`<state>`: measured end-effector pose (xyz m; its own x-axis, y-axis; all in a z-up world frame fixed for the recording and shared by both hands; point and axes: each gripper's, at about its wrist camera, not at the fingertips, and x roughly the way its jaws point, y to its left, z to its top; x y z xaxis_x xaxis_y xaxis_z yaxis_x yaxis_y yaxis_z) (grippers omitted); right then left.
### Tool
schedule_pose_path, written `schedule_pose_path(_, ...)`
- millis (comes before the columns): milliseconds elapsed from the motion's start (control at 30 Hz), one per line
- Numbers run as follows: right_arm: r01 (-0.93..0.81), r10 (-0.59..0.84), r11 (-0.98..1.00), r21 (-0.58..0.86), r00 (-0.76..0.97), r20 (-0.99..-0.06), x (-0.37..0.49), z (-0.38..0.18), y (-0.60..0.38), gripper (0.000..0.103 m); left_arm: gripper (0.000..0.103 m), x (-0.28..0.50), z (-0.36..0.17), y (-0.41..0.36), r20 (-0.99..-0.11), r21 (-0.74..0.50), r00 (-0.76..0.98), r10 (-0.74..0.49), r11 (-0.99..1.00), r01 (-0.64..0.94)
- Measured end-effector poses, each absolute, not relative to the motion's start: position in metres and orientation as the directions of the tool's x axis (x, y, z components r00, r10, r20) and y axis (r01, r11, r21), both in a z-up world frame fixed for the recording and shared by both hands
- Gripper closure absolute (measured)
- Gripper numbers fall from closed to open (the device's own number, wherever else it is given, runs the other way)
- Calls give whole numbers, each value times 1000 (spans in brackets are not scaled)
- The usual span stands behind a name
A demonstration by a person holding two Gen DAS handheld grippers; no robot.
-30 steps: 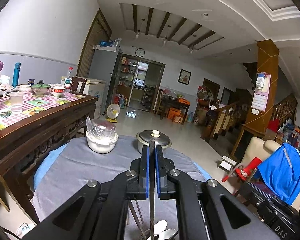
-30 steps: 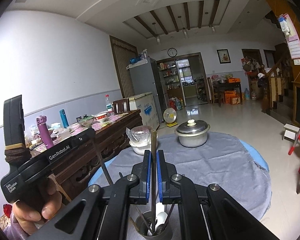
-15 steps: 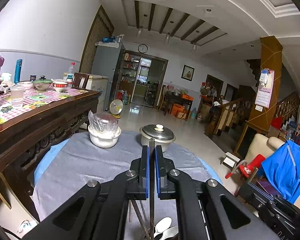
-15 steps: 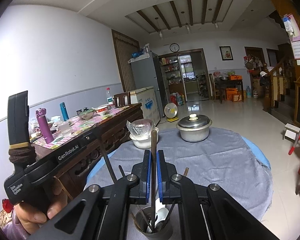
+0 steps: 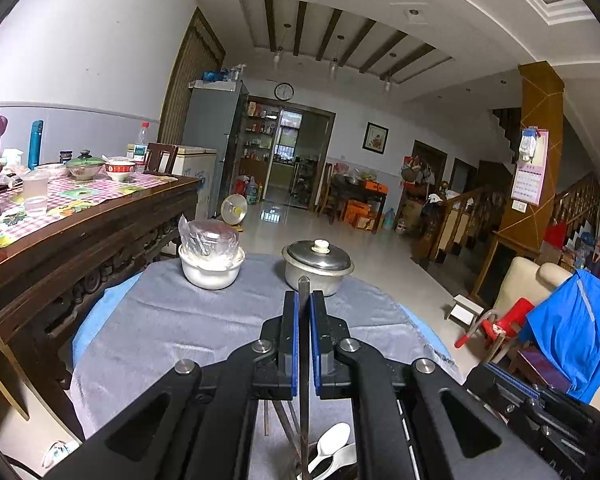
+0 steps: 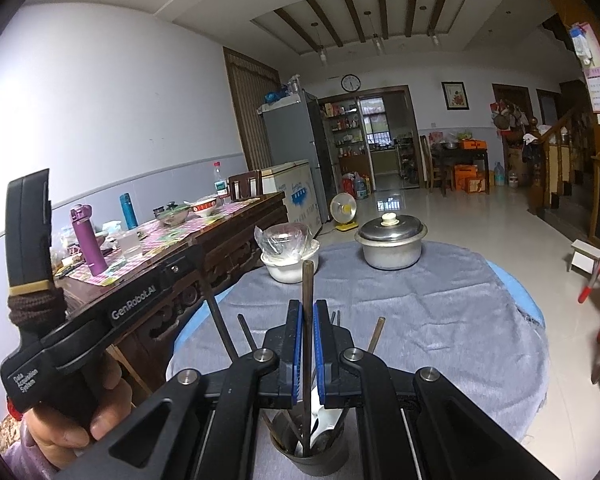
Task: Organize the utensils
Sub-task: 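Lower the left tool's chopstick into the cup while the right tool lowers its chopstick in, then open the left tool over the cup while the right tool releases its chopstick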
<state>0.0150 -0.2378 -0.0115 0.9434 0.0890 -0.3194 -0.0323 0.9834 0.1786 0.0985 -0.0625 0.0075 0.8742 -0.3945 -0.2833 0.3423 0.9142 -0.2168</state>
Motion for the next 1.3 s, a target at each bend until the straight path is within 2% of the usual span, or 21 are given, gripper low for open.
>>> schedule_pose_path(967, -50, 119, 981, 186, 918, -378, 27, -22, -223, 95, 97, 91, -8, -56, -340, -197, 847, -409, 911, 361)
schedule_pose_path(1300, -82, 188, 960, 268, 899, -395, 34, -27, -229, 94, 96, 93, -15, -56, -387, -194, 811, -438, 899, 392)
